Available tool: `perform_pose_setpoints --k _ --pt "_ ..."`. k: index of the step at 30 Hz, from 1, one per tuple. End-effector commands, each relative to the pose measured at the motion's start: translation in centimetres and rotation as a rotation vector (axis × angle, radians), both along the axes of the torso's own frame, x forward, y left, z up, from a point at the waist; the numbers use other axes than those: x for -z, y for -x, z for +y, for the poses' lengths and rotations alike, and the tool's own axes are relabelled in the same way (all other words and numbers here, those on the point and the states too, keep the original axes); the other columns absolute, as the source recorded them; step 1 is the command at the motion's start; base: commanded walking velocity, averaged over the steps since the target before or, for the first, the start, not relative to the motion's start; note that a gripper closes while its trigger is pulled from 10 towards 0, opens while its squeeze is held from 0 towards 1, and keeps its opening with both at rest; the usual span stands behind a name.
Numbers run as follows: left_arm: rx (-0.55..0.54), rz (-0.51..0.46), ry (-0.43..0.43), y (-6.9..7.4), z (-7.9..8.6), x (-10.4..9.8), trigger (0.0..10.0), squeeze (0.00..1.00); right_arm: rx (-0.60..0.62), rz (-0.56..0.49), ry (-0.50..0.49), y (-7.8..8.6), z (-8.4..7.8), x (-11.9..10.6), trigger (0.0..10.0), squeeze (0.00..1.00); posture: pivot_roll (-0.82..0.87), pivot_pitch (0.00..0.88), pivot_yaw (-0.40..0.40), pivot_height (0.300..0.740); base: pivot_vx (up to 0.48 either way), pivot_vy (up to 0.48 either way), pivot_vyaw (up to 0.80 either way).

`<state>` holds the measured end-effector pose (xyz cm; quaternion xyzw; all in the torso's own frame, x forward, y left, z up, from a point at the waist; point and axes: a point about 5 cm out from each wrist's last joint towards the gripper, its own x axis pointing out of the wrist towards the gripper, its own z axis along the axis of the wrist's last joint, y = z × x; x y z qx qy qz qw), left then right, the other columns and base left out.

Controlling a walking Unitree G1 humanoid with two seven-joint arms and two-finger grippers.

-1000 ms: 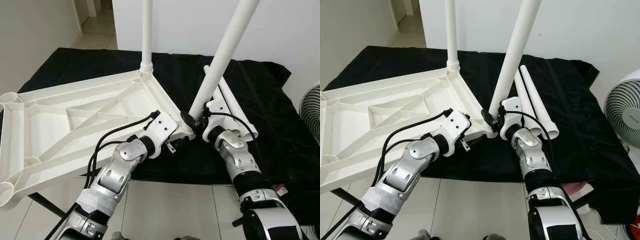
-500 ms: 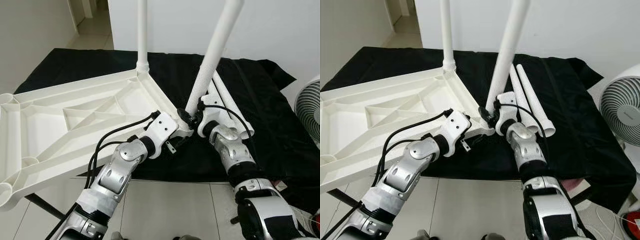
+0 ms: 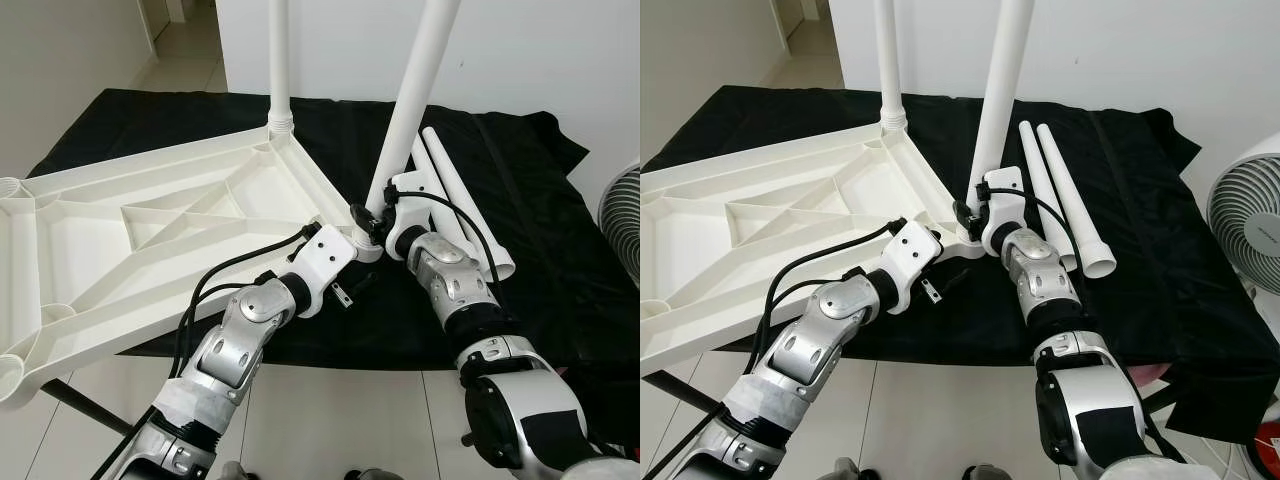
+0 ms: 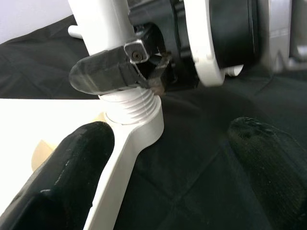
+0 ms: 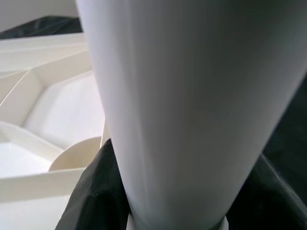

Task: Building children table

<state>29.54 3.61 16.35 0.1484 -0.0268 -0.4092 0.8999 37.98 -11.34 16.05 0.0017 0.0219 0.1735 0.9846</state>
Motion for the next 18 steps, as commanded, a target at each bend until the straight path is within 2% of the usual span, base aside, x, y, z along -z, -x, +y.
perform_pose_setpoints --k 1,2,3,4,6,7,9,14,15,18 --pt "-0.029 0.004 -0.001 0.1 0.2 0.2 10.0 0.0 0.069 0.095 -0.044 0.5 -0.6 2.1 0.0 0.0 -0.09 0.07 -0.003 0.74 0.0 0.0 0.0" --pt "-0.029 0.004 -0.001 0.1 0.2 0.2 10.0 0.0 0.069 0.095 -0.044 0.5 -0.6 2.1 0.0 0.0 -0.09 0.07 -0.003 0.74 0.0 0.0 0.0" --pt "-0.029 0.005 -0.001 0.1 0.2 0.2 10.0 0.0 0.17 0.085 -0.076 1.0 -0.4 2.4 0.0 0.0 -0.09 0.07 -0.003 0.74 0.0 0.0 0.0" --pt "-0.029 0.005 -0.001 0.1 0.2 0.2 10.0 0.0 0.17 0.085 -0.076 1.0 -0.4 2.4 0.0 0.0 -0.09 0.07 -0.003 0.74 0.0 0.0 0.0" --pt "-0.027 0.005 -0.001 0.1 0.2 0.2 10.0 0.0 0.277 0.054 -0.077 1.4 -0.4 2.3 0.0 0.0 -0.09 0.07 -0.003 0.74 0.0 0.0 0.0" --pt "-0.027 0.005 -0.001 0.1 0.2 0.2 10.0 0.0 0.277 0.054 -0.077 1.4 -0.4 2.3 0.0 0.0 -0.09 0.07 -0.003 0.74 0.0 0.0 0.0" --pt "-0.024 0.004 -0.001 0.1 0.1 0.2 10.0 0.0 0.369 0.023 -0.075 1.8 -0.5 2.1 0.0 0.0 -0.1 0.06 -0.006 0.74 0.0 0.0 0.0" --pt "-0.018 0.005 -0.002 0.2 0.0 0.3 10.0 0.0 0.446 0.015 -0.081 2.6 0.1 1.8 0.0 0.0 -0.1 0.055 -0.005 0.74 0.0 0.0 0.0" --pt "-0.015 0.005 -0.003 0.3 -0.1 0.3 10.0 0.0 0.508 0.007 -0.09 3.3 0.1 1.7 0.0 0.0 -0.1 0.049 -0.006 0.74 0.0 0.0 0.0" --pt "-0.014 0.007 -0.004 0.3 -0.1 0.4 10.0 0.0 0.553 0.008 -0.113 4.2 0.0 1.6 0.0 0.0 -0.1 0.044 -0.008 0.74 0.0 0.0 0.0"
